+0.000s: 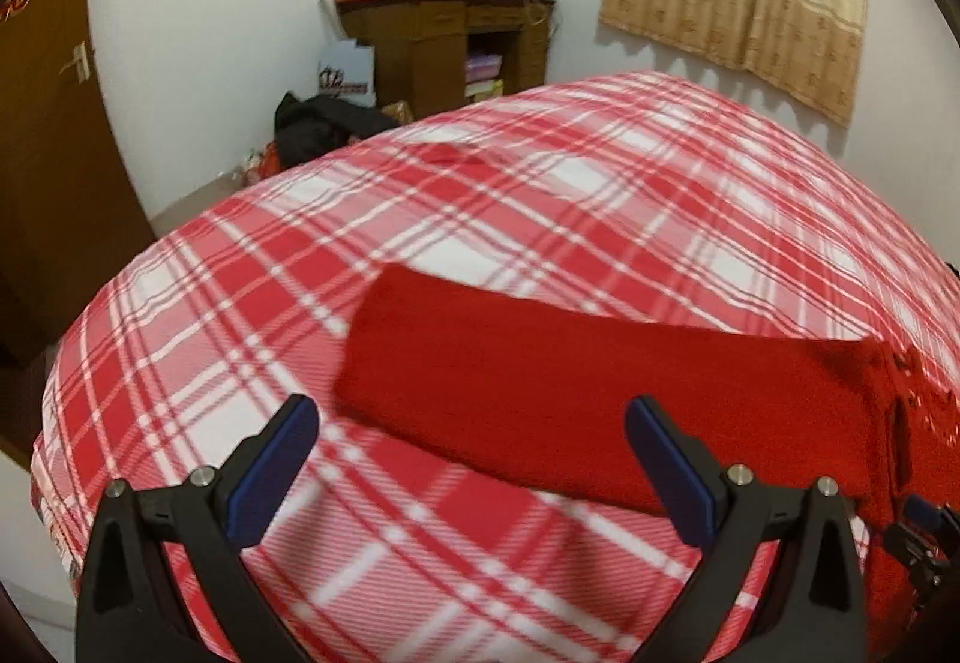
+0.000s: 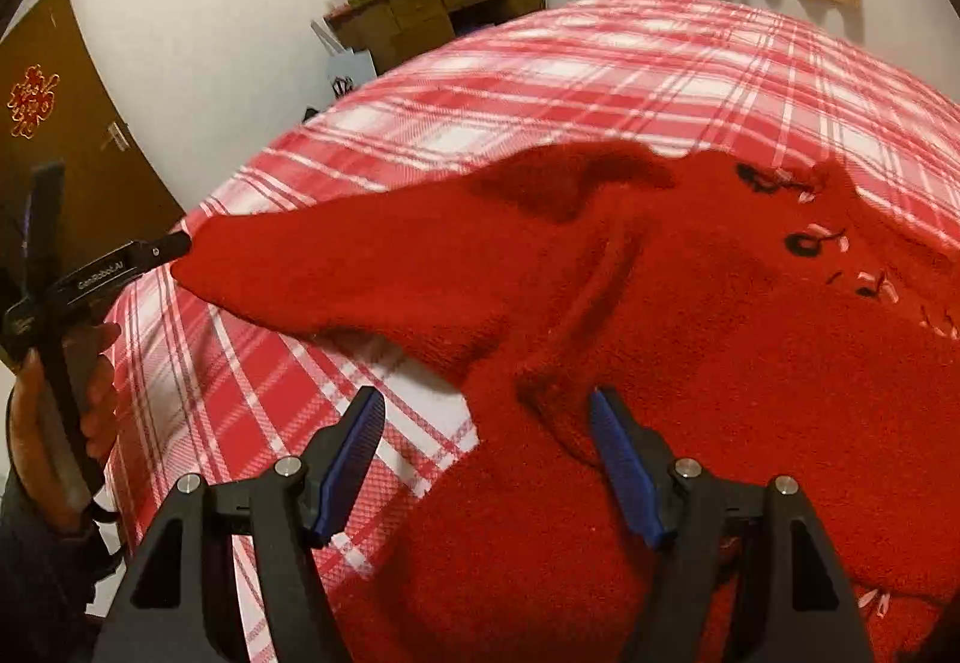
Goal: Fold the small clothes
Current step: 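Grasp the other sleeve cuff with the left tool and lift it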
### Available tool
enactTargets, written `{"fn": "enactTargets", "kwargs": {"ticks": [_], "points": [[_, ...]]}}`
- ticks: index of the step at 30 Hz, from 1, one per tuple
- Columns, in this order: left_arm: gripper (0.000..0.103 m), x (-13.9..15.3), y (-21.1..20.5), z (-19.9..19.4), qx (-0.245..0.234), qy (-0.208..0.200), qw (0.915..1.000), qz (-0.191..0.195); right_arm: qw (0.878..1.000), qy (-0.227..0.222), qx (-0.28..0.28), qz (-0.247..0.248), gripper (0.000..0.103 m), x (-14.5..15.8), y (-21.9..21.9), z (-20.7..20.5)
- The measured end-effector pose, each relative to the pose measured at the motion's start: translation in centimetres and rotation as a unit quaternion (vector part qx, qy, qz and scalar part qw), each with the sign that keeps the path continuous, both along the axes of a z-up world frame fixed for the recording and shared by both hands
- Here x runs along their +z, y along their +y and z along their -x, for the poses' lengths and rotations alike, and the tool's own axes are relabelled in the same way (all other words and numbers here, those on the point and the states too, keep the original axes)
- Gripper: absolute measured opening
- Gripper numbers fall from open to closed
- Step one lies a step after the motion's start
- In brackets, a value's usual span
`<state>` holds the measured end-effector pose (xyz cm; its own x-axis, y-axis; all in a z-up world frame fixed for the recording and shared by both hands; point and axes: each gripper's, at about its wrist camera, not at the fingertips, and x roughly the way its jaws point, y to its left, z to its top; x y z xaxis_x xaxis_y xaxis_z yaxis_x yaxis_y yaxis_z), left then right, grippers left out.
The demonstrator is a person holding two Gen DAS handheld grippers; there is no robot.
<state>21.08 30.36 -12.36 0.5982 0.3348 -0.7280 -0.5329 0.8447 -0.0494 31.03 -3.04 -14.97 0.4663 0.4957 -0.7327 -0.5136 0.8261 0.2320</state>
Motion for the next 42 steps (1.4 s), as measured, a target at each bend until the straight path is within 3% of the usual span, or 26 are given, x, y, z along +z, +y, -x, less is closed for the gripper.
{"fn": "enactTargets", "kwargs": {"ticks": [7, 11, 13, 20, 22, 28, 29, 31, 32, 34, 42], "points": [[0.103, -0.8, 4.2, 2.2, 0.057, 0.006, 0.9982, 0.019, 0.999, -0.046, -0.005, 0.018, 0.072, -0.4, -1.2, 1.9], [0.103, -1.2, 5.0, 2.5, 0.068, -0.004, 0.9970, 0.037, 0.997, -0.072, -0.001, 0.026, 0.072, 0.1, -0.8, 2.6], [0.101, -1.6, 4.7, 2.0, 0.057, 0.001, 0.9974, 0.044, 0.997, -0.071, 0.007, 0.031, 0.072, -0.2, -0.5, 2.7], [0.074, -3.5, 5.3, 0.3, 0.049, 0.007, 0.9955, 0.081, 0.997, -0.075, 0.009, 0.032, 0.072, -0.4, -0.4, 2.9], [0.074, -3.4, 5.1, 0.1, 0.047, 0.005, 0.9964, 0.071, 0.997, -0.069, 0.005, 0.029, 0.072, -0.5, -0.6, 2.7], [0.074, -3.7, 5.1, -0.9, 0.021, -0.023, 0.9933, 0.111, 0.997, -0.064, 0.001, 0.031, 0.073, -0.7, -0.6, 2.6], [0.069, -3.6, 5.3, -0.8, 0.025, -0.033, 0.9920, 0.120, 0.997, -0.066, 0.000, 0.031, 0.073, -0.7, -0.6, 2.7], [0.033, -3.5, 5.4, -0.7, 0.019, -0.039, 0.9907, 0.129, 0.997, -0.065, -0.003, 0.031, 0.073, -0.6, -0.7, 2.7], [0.002, -3.6, 5.4, -0.9, 0.002, -0.038, 0.9884, 0.147, 0.997, -0.064, -0.004, 0.031, 0.073, -0.6, -0.7, 2.7], [0.006, -3.8, 5.5, -1.0, -0.010, -0.042, 0.9847, 0.169, 0.998, -0.062, -0.007, 0.031, 0.073, -0.7, -0.7, 2.6], [0.005, -0.2, 4.1, -0.7, -0.042, -0.084, 0.9868, 0.132, 0.998, -0.056, -0.012, 0.021, 0.074, -0.7, -1.1, 2.5]]}}
